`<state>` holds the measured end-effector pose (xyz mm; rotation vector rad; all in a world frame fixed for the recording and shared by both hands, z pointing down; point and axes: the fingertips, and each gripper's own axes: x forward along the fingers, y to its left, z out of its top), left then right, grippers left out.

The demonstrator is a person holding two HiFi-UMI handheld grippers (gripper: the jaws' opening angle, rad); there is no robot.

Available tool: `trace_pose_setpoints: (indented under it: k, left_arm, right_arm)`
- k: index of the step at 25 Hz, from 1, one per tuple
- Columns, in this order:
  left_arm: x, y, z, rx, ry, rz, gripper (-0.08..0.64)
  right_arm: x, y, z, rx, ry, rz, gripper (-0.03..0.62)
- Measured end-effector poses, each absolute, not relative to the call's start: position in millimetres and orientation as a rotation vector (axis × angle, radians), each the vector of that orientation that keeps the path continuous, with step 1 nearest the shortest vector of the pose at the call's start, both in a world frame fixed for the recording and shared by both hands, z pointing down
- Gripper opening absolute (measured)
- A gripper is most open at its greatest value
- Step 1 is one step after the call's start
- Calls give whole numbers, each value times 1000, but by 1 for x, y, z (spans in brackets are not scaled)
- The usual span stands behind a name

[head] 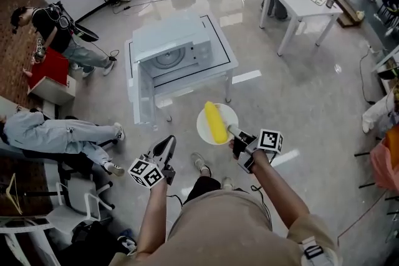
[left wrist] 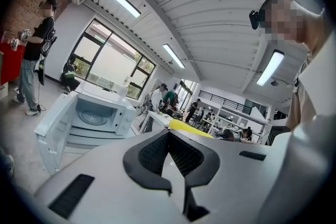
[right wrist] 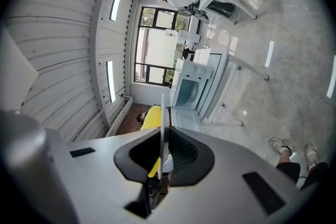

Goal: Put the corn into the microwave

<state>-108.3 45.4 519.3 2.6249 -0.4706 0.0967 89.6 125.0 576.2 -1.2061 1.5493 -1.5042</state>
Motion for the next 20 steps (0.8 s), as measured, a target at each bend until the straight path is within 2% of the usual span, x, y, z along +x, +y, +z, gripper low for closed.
trace_pose_setpoints:
  k: [20]
  left_arm:
    - [-129,-122,524,2649,-414,65,3]
  right_arm:
    - [60,-59,598,-1217,1520,-1500,29]
